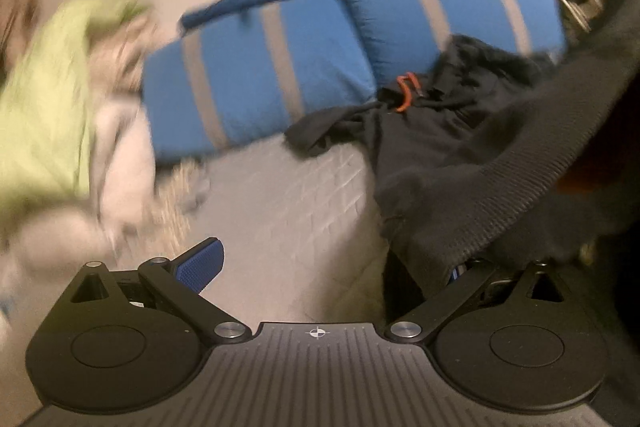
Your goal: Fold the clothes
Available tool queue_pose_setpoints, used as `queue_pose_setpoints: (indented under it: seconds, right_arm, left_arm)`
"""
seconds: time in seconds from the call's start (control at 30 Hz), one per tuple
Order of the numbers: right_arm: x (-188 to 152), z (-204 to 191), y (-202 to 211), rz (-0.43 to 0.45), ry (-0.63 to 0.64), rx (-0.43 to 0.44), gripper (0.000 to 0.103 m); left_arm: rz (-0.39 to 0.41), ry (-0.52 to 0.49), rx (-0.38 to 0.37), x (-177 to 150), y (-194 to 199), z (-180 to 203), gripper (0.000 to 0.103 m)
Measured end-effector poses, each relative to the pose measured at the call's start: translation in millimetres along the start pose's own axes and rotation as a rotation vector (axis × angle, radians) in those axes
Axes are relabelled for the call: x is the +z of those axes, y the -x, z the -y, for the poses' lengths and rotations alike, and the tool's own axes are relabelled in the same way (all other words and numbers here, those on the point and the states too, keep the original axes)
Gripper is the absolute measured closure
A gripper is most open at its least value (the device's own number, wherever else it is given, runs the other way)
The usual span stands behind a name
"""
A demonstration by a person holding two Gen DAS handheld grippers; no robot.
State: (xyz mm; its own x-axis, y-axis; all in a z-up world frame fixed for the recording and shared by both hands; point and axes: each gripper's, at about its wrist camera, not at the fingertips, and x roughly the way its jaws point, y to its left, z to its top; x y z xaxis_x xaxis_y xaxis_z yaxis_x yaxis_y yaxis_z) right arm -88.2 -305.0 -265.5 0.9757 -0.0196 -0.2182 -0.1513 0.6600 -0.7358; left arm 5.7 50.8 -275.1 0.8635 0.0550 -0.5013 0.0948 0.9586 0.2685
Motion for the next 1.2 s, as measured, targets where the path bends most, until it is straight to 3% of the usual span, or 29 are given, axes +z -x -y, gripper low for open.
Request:
queue_pose_setpoints:
  seconds: [0.13,0.2,0.27,0.37,0.53,0.63,0.73,0.93,1.1,1.17,1.2]
  right_arm:
    - [-1.5,3.9,-5.4,-0.001,-0.026,-0.02,0.103]
    - [-3.4,7.7,-7.4,-0.006,-0.043,-0.021,0.103]
    - [-5.1,9.0,-8.3,-0.009,-0.051,-0.017,0.103]
    - [-7.5,9.4,-9.0,-0.016,-0.067,-0.001,0.103]
    - [-19.2,8.8,-7.1,-0.048,-0.095,0.037,0.103]
    - [-28.5,7.0,-2.2,-0.075,-0.118,0.069,0.103]
    - [-38.1,2.7,5.0,-0.102,-0.14,0.106,0.103]
    - [-55.6,-5.9,11.1,-0.171,-0.211,0.198,0.103]
    - [-76.4,-9.1,4.9,-0.251,-0.274,0.239,0.103]
    - [-82.5,-9.4,3.7,-0.273,-0.297,0.25,0.103]
    - [-85.3,-9.7,2.7,-0.284,-0.306,0.251,0.103]
  left_arm:
    - [-0.1,0.346,-0.186,-0.9,-11.9,-36.1,0.001]
    - [-0.135,0.452,-0.246,-5.1,-17.0,-48.6,0.003]
    - [-0.135,0.469,-0.259,-6.0,-17.2,-52.6,0.013]
    - [-0.094,0.381,-0.221,0.6,-9.3,-47.8,0.019]
    - [0.067,0.048,-0.055,15.4,14.8,-20.5,0.034]
    - [0.124,-0.107,0.018,21.0,26.4,-9.7,0.046]
    - [0.135,-0.233,0.069,25.4,32.0,-2.6,0.053]
    - [0.145,-0.505,0.189,19.7,39.3,17.9,0.054]
    - [0.089,-0.492,0.092,1.7,33.1,28.8,0.052]
    - [0.081,-0.438,0.08,-2.3,30.1,27.5,0.041]
    - [0.082,-0.393,0.082,-2.6,28.6,25.3,0.029]
